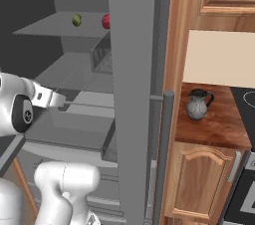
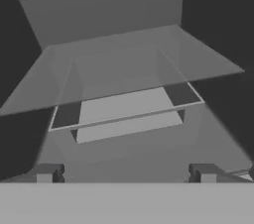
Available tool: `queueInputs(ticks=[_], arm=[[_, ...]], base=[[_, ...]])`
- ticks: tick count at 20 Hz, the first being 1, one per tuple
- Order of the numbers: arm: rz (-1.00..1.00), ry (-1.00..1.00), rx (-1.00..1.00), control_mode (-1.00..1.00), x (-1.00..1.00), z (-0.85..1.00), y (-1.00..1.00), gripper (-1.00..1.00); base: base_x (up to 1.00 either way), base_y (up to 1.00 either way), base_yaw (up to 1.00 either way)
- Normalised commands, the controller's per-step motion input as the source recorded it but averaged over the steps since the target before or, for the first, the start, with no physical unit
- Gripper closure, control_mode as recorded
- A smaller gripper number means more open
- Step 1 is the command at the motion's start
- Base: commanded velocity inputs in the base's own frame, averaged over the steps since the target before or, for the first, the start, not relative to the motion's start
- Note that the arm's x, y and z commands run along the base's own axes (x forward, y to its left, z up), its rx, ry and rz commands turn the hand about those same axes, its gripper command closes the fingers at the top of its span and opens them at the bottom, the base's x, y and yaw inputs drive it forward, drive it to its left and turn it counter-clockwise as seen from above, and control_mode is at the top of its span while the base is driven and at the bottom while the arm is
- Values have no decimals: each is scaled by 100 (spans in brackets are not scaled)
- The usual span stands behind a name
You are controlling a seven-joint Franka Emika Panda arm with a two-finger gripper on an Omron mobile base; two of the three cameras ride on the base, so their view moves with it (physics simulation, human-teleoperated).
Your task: Move the cucumber and peach from the second highest shelf to the top shelf to make space. Then, place the pitcher from the counter on the cleared second highest shelf.
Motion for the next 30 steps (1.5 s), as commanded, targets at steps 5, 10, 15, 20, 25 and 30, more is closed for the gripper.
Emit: queueInputs(ticks=[5, 10, 15, 20, 25, 30], arm=[[18, 4, 20, -100, -50, -13, -10, -100], [15, 9, 9, -100, -11, 2, -37, -100], [2, 9, 0, -100, 0, 0, -23, -100], [0, 2, 0, -100, 0, -7, -17, -100], [0, 0, 0, -100, 0, -3, -1, -100], [0, 0, 0, 100, 0, 0, 0, -100]], base=[[0, 0, 0], [0, 0, 0], [0, 0, 0], [0, 0, 0], [0, 0, 0], [-12, 6, -1]])
